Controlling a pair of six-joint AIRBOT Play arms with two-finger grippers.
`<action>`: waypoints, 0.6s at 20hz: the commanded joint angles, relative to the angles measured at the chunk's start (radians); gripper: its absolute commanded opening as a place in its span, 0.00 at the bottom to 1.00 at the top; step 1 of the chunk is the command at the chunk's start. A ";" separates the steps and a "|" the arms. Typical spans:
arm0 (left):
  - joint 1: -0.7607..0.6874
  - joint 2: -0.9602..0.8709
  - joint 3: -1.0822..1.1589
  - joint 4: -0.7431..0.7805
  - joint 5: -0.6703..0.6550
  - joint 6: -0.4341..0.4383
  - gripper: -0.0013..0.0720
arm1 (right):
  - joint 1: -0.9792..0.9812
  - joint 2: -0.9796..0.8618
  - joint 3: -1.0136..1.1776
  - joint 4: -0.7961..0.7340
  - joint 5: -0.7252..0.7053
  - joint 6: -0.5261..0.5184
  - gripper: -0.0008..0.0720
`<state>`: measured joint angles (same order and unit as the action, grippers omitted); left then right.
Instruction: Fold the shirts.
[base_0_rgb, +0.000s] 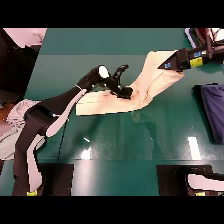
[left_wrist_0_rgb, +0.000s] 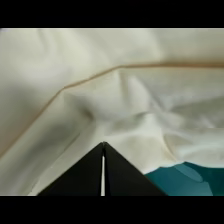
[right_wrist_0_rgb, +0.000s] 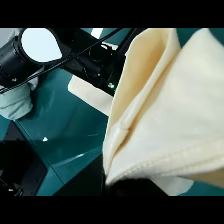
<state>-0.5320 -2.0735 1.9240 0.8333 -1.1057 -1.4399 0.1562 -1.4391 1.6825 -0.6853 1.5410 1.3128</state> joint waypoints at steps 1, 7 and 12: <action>0.057 0.001 0.080 0.005 -0.161 0.008 0.05 | 0.057 -0.059 0.078 0.001 0.008 0.007 0.03; 0.267 0.224 0.103 0.204 -0.221 0.001 0.05 | 0.198 -0.167 0.187 0.001 0.005 0.007 0.03; 0.490 0.482 0.103 0.345 -0.278 0.000 0.05 | 0.404 -0.327 0.291 0.001 -0.069 0.002 0.04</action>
<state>-0.1543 -1.7214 2.0251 1.0870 -1.3483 -1.4387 0.4519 -1.6825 1.9171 -0.6846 1.5246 1.3193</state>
